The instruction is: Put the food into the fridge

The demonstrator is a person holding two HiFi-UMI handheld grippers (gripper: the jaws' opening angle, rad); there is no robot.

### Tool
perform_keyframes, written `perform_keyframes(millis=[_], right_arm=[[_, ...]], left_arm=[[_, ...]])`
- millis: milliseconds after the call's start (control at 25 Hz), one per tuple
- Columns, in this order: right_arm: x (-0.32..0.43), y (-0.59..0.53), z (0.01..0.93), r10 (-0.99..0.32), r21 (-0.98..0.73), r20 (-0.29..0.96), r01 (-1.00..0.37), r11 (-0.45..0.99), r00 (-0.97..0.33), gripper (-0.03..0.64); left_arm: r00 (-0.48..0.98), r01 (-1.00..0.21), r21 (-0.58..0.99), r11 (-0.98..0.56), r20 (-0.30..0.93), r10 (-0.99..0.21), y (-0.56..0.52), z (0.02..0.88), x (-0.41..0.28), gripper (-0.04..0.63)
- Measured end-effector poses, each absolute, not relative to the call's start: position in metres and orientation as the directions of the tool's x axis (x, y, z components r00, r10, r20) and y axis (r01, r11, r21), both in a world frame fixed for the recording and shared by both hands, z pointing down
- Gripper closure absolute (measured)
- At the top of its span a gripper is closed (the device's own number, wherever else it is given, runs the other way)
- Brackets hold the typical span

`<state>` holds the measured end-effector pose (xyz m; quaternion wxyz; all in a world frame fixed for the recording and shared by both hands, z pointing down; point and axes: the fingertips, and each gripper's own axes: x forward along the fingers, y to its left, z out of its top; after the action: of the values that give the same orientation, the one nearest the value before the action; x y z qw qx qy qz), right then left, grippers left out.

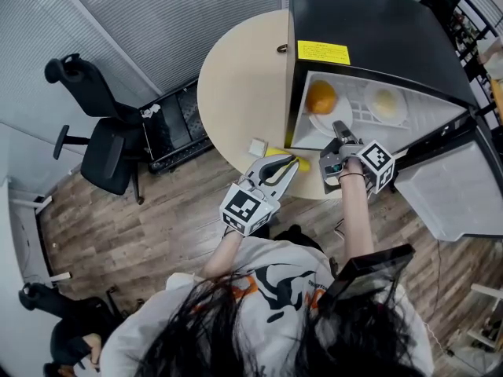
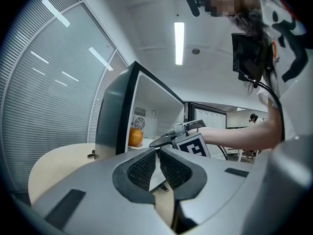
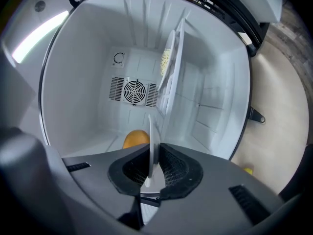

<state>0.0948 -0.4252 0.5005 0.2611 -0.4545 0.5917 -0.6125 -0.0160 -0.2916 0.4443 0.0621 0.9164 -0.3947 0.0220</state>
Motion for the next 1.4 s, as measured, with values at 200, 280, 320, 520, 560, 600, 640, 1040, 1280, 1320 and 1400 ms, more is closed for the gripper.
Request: perform_keyframes(millis=[200, 280, 320, 520, 560, 600, 640, 1040, 1280, 1320, 1400], right_arm=[[0.094, -0.435, 0.504, -0.858, -0.965, 0.248, -0.192, -0.178, -0.45, 0.578], [0.093, -0.439, 0.504, -0.857, -0.965, 0.247, -0.192, -0.177, -0.453, 0.578], [0.092, -0.44, 0.505, -0.856, -0.965, 0.25, -0.193, -0.18, -0.453, 0.578], [0.092, -0.441, 0.506, -0.848, -0.963, 0.257, -0.199, -0.184, -0.463, 0.578], [0.091, -0.441, 0.505, -0.847, -0.963, 0.256, -0.203, -0.179, -0.466, 0.578], [0.091, -0.441, 0.504, -0.846, -0.963, 0.253, -0.207, -0.174, -0.469, 0.578], [0.091, -0.441, 0.503, -0.846, -0.963, 0.249, -0.211, -0.167, -0.471, 0.578], [0.085, -0.441, 0.482, -0.841, -0.963, 0.209, -0.255, -0.088, -0.499, 0.433], [0.099, -0.432, 0.477, -0.862, -0.954, 0.209, -0.29, -0.077, -0.461, 0.422], [0.101, -0.43, 0.476, -0.866, -0.956, 0.203, -0.285, -0.073, -0.457, 0.422], [0.103, -0.428, 0.476, -0.867, -0.955, 0.206, -0.284, -0.078, -0.454, 0.422]], left_arm=[[0.677, -0.736, 0.094, -0.67, 0.093, -0.73, -0.294, 0.445, -0.017, 0.571], [0.674, -0.739, 0.089, -0.668, 0.096, -0.733, -0.294, 0.445, -0.017, 0.571], [0.672, -0.741, 0.087, -0.666, 0.097, -0.734, -0.294, 0.446, -0.018, 0.571], [0.665, -0.747, 0.086, -0.66, 0.103, -0.739, -0.295, 0.447, -0.018, 0.571], [0.664, -0.748, 0.087, -0.658, 0.103, -0.741, -0.295, 0.448, -0.018, 0.571], [0.663, -0.749, 0.088, -0.657, 0.103, -0.742, -0.296, 0.448, -0.018, 0.571], [0.662, -0.749, 0.088, -0.656, 0.103, -0.742, -0.296, 0.447, -0.018, 0.571], [0.66, -0.751, 0.09, -0.654, 0.106, -0.744, -0.294, 0.447, -0.019, 0.571], [0.65, -0.76, 0.091, -0.644, 0.108, -0.752, -0.294, 0.448, -0.023, 0.571], [0.648, -0.761, 0.091, -0.642, 0.108, -0.754, -0.295, 0.448, -0.024, 0.571], [0.645, -0.764, 0.091, -0.638, 0.109, -0.757, -0.295, 0.449, -0.026, 0.571]])
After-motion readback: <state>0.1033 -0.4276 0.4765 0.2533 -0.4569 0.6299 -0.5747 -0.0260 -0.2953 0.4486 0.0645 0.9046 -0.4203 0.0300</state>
